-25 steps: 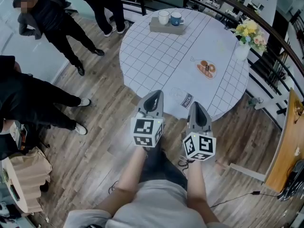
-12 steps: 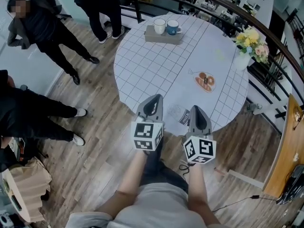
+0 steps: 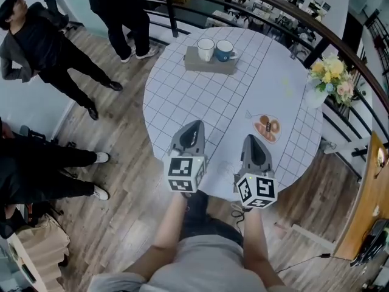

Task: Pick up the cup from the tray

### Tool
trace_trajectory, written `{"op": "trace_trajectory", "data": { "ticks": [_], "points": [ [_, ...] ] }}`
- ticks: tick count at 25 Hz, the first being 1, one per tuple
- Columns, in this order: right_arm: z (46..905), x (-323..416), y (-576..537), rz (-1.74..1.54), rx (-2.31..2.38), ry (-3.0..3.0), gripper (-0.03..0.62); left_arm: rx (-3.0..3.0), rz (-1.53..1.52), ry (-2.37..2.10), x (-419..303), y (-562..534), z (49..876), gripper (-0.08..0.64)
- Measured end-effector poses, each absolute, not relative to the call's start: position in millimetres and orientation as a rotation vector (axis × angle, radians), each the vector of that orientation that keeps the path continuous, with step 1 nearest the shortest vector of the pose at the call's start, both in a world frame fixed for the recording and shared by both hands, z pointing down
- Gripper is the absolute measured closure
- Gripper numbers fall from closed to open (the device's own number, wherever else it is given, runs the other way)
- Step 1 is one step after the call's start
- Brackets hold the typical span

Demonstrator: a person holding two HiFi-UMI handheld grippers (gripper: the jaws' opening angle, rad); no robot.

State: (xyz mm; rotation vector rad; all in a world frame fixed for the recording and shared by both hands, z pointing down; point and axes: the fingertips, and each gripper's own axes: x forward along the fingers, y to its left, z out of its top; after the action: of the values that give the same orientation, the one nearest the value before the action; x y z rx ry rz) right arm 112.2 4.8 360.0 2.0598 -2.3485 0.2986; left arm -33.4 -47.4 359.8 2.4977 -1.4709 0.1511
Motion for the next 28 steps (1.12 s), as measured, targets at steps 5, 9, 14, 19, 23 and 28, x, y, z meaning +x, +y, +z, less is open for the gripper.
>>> {"op": "trace_trajectory", "data": {
  "ticks": [5,9,14,19,23,28],
  "points": [
    [362,107,-47,0.31,2.052,-2.333,0.584,2.486,0.162,-1.454,-39,-98,363,0.554],
    [365,107,-87,0.309,2.03,-2.325,0.584,2.479,0.176,-1.435,-40,-135,370,0.552],
    [368,108,-130,0.29,2.004,-2.336,0.584,2.486,0.194,-1.403,-41,-172,382,0.552],
    [365,110,-165,0.256,1.951,-2.39,0.584,2.478,0.213,-1.381,-40,-197,395,0.552],
    [366,113,-187,0.24,1.878,-2.436,0.583,2.469,0.225,-1.372,-36,-208,404,0.552],
    [371,123,-214,0.238,1.807,-2.471,0.583,2.447,0.245,-1.387,-34,-215,413,0.552]
  ]
}}
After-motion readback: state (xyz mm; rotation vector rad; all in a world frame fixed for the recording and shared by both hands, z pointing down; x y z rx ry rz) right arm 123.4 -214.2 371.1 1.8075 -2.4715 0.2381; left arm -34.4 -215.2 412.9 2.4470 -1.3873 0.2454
